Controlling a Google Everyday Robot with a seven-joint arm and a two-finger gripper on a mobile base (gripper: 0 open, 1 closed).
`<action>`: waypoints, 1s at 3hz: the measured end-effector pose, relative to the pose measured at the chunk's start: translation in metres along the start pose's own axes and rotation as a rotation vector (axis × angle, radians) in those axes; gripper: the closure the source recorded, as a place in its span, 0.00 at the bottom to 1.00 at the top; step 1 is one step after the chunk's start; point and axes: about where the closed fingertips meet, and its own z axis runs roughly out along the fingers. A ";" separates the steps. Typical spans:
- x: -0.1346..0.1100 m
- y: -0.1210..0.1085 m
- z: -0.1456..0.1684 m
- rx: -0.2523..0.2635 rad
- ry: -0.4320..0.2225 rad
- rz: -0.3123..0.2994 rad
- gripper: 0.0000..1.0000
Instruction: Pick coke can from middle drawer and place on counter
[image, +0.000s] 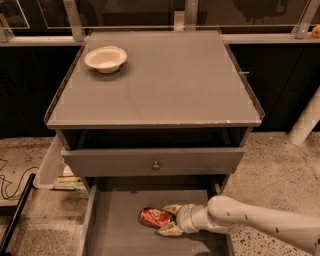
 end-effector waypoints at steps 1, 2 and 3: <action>0.000 0.000 0.000 0.000 0.000 0.000 0.66; 0.000 0.000 0.000 0.000 0.000 0.000 0.89; 0.000 0.000 0.000 0.000 0.000 0.000 1.00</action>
Offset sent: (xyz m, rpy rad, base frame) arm 0.0000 0.0000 0.0000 0.0000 0.0000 0.0000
